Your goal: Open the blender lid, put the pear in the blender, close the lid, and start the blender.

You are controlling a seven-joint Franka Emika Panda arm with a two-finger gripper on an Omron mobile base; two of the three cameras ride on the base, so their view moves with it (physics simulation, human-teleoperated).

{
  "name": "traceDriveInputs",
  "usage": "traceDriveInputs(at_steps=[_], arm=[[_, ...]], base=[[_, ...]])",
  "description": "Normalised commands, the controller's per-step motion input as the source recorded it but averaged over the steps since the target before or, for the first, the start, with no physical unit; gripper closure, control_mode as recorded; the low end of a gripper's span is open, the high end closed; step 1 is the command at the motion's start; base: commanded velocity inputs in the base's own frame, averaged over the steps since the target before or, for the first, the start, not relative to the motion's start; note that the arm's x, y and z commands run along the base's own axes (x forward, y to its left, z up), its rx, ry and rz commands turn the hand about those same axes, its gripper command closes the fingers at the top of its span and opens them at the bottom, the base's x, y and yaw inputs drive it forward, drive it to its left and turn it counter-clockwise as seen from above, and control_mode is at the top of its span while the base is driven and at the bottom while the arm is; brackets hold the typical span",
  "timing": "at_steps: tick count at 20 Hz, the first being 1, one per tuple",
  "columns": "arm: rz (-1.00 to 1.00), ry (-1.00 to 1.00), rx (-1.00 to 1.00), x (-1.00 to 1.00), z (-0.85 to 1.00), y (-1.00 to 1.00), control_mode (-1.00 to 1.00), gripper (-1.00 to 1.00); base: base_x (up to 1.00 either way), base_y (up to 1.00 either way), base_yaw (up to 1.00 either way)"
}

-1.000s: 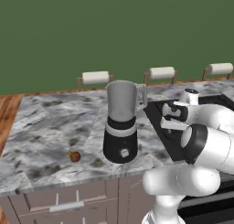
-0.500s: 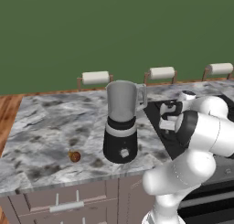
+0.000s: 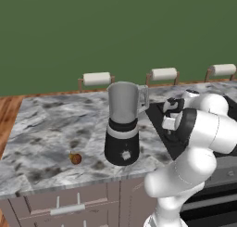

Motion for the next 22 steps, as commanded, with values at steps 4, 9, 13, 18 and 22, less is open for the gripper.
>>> traceDriveInputs(at_steps=[4,9,13,18,22], arm=[[0.0,-0.02,0.0,-0.13,0.31,0.0,-1.0,-1.0],[0.0,-0.11,0.0,-0.2,0.68,0.0,-1.0,-1.0],[0.0,-0.19,0.0,-0.32,0.91,0.0,-1.0,-1.0],[0.0,-0.18,-0.03,-0.86,0.88,0.34,-1.0,-1.0],[0.0,-0.09,-0.12,-0.91,0.84,0.78,-1.0,-1.0]], base=[[0.0,0.0,0.0],[0.0,0.0,0.0],[0.0,0.0,0.0],[0.0,0.0,0.0],[0.0,0.0,0.0]])
